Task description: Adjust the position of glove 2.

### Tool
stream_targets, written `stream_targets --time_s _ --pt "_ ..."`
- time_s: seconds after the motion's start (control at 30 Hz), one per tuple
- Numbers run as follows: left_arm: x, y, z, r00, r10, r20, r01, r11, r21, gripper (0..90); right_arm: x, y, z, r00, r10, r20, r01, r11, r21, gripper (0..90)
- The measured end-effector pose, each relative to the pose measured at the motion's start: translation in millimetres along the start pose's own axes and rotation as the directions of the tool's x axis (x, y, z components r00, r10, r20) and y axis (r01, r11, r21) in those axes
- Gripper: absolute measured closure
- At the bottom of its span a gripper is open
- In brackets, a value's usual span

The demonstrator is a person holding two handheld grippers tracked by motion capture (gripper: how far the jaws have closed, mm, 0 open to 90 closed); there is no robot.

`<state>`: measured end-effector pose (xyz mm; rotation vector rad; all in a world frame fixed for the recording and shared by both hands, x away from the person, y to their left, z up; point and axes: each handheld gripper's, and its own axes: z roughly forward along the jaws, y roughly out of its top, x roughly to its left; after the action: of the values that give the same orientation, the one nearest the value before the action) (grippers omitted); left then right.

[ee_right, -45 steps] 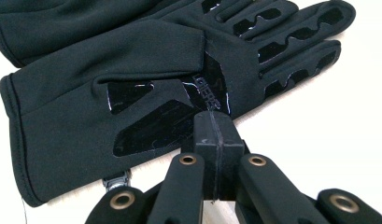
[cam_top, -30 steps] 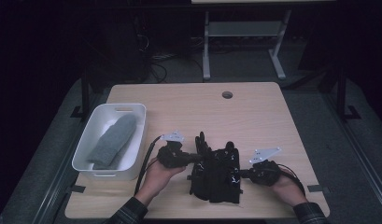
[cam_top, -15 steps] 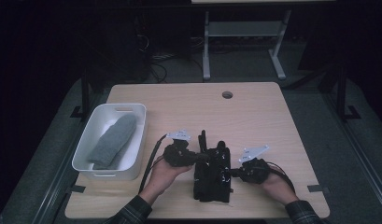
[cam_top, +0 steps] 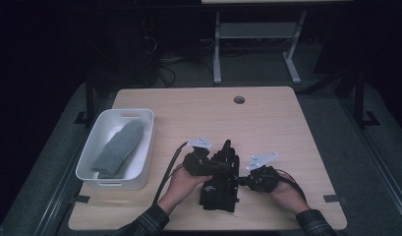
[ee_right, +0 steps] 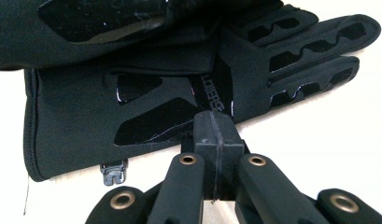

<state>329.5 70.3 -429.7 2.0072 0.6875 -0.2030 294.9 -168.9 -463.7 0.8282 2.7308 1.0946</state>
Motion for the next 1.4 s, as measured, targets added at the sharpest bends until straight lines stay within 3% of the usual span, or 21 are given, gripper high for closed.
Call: stream_targets --time_s 0.1,0.17,0.23,0.37,0.43,0.5,0.67,0.9,0.97,1.03,1.23,1.4 --pt "-0.8 0.7 -0.6 0.9999 -0.002 -0.013 0.002 0.9999 -0.017 68.1 -0.9 -0.3 -0.5 1.0 -0.007 0.004 0.007 1.0 -0.005 90.0" --pt "-1.2 0.9 -3.3 0.9998 0.007 -0.021 -0.007 0.9998 -0.017 66.3 -1.3 -0.5 -1.8 1.0 -0.002 0.006 0.002 1.0 -0.005 90.0" --pt "-1.8 0.5 -6.5 0.9997 0.01 -0.02 -0.01 0.9998 -0.015 70.1 -2.7 -1.7 -4.2 0.9999 0.005 0.014 -0.005 1.0 -0.005 90.0" --pt "-6.0 -2.8 -13.5 0.999 0.04 -0.02 -0.04 0.9992 0.004 87.0 -11.0 -6.2 -13.3 0.999 0.012 0.044 -0.01 0.999 -0.032 90.0" --pt "-10.6 -5.7 -13.2 0.9985 0.052 -0.016 -0.052 0.9985 0.017 89.2 -15.6 -9.6 -19.7 0.9973 0.038 0.063 -0.035 0.998 -0.043 88.8" --pt "-15.7 -8.6 -11.1 0.9969 0.076 -0.016 -0.076 0.9963 0.042 89.3 -20.7 -13.8 -24.6 0.994 0.058 0.093 -0.053 0.997 -0.062 81.7" --pt "-24.7 -17.4 -0.4 0.995 0.099 -0.012 -0.098 0.9921 0.079 89.3 -35.2 -23.8 -33.9 0.9777 0.114 0.176 -0.097 0.99 -0.105 47.3" --pt "-33.8 -25.2 24.5 0.9934 0.112 0.026 -0.114 0.9836 0.14 89.3 -53.2 -36.1 -37.3 0.9519 0.175 0.251 -0.147 0.981 -0.129 25.7" --pt "-35.2 -27.6 30.3 0.9906 0.134 0.028 -0.137 0.9726 0.188 89.3 -55.8 -38.1 -37.8 0.945 0.184 0.27 -0.153 0.979 -0.133 23.5" --pt "-35.5 -30.7 35.0 0.9902 0.14 0.011 -0.139 0.9668 0.215 89.3 -58.6 -40.2 -37.4 0.9397 0.19 0.284 -0.159 0.979 -0.129 21.0" --pt "-34.9 -31.9 30.1 0.9846 0.17 -0.039 -0.155 0.9539 0.257 89.4 -61.7 -42.8 -36.2 0.9302 0.199 0.309 -0.169 0.978 -0.12 19.1" --pt "-28.3 -33.5 18.9 0.982 0.176 -0.068 -0.151 0.9477 0.281 89.4 -62.5 -44.7 -33.6 0.9226 0.2 0.33 -0.175 0.979 -0.106 17.6"
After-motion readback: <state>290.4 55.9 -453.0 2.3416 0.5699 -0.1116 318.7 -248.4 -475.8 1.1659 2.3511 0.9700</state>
